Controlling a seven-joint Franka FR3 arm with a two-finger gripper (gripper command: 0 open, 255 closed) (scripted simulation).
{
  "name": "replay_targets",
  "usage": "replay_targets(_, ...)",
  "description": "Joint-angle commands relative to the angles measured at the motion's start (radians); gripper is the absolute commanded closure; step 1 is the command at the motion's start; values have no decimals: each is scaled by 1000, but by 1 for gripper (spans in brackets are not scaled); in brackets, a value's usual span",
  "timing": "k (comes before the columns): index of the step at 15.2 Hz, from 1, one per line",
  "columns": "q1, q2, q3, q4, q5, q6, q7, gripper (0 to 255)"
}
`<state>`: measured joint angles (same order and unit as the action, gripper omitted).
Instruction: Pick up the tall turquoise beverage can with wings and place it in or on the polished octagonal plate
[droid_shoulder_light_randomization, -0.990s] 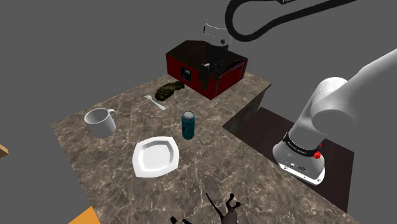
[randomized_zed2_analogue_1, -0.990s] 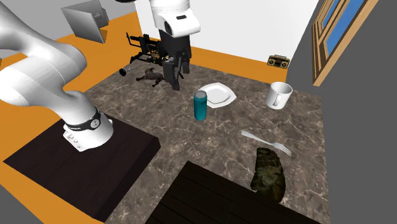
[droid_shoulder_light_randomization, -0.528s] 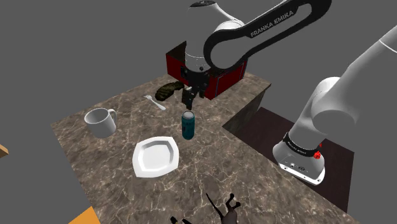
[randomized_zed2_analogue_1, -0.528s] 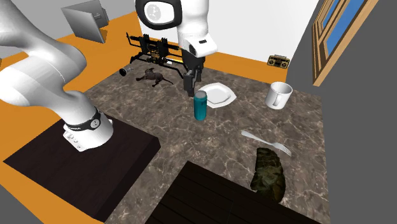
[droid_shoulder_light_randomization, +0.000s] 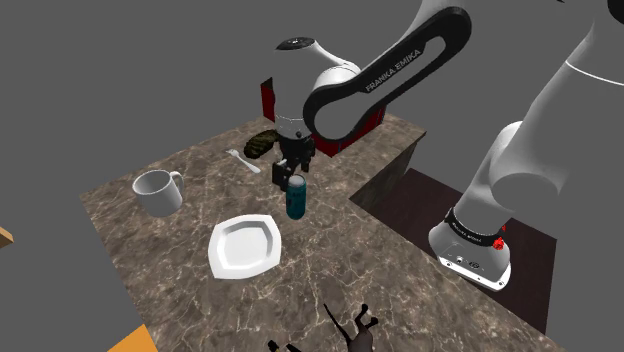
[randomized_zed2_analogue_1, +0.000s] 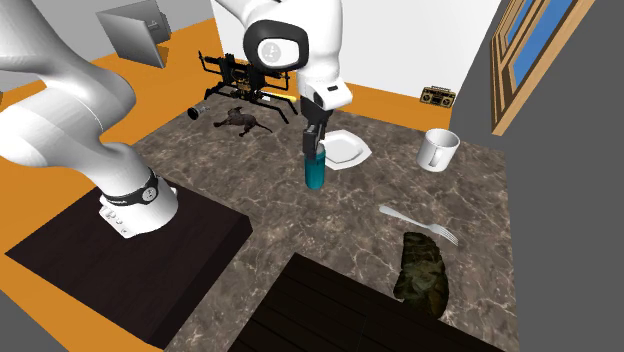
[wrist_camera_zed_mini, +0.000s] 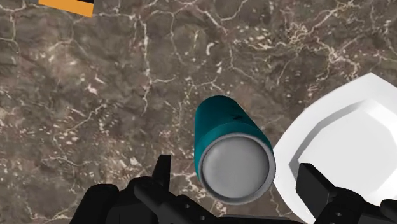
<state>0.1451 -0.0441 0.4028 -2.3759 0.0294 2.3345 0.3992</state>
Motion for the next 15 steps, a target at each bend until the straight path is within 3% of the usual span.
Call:
replay_targets(1,1,20,2,-12,-10,31,10,0)
replay_targets(3,0,47,3,-23,-25,67,21,0)
replay_targets(11,1,47,3,-23,-25,67,21,0)
replay_targets(12,1,47,3,-23,-25,67,21,255)
replay_targets(15,1,47,3,-23,-25,67,21,255)
